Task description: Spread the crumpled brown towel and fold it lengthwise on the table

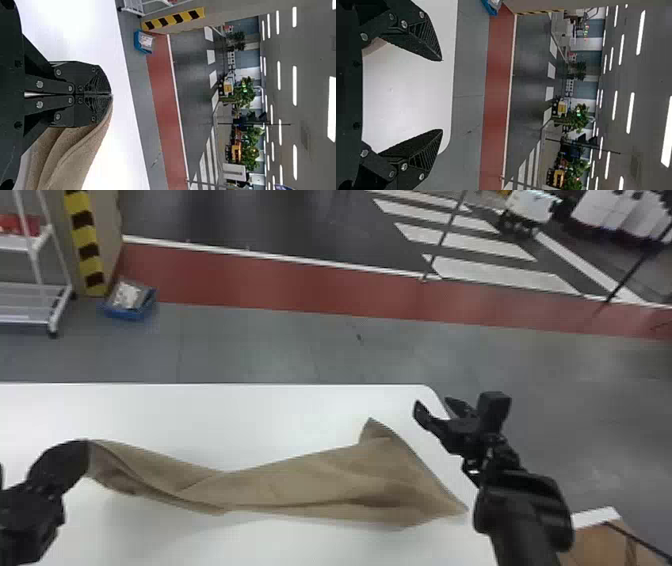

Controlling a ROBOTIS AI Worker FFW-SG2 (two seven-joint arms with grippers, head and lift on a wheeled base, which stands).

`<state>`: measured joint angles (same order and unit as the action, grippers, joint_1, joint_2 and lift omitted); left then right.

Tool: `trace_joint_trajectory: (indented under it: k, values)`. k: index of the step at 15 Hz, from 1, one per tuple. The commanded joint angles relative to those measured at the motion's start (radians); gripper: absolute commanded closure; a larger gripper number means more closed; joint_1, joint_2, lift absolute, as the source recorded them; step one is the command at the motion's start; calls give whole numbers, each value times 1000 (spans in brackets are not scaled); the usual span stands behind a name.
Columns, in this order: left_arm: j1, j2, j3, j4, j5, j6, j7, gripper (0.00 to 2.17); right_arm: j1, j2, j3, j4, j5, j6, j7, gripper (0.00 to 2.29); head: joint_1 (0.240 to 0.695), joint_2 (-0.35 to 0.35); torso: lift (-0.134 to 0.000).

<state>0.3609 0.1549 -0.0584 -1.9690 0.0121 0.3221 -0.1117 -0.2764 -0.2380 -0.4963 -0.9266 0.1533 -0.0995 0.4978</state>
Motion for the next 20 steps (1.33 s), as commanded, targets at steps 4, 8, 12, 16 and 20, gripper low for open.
trace_joint_trajectory:
  k: [4, 8, 12, 16, 20]
  values:
    - [-8, 2, 8, 21, 5, -22, -2, 1798, -159, 3, 166, 247, 124, -52, -39, 410, 695, -237, 0]
    - [-16, 2, 3, 44, 5, -34, -2, 1798, -207, 6, 237, 316, 272, -39, -70, 410, 695, -200, 0]
    - [-13, 2, -1, 51, 6, -56, -2, 1798, -230, 6, 257, 358, 367, 53, -120, 410, 695, -185, 0]
    - [-5, 3, -4, 56, 6, -77, -2, 1798, -239, 5, 245, 376, 362, 108, -174, 410, 695, -206, 0]
    - [9, 6, -3, 56, 9, -129, -2, 1798, -267, 9, 245, 413, 356, 148, -174, 410, 695, -220, 0]
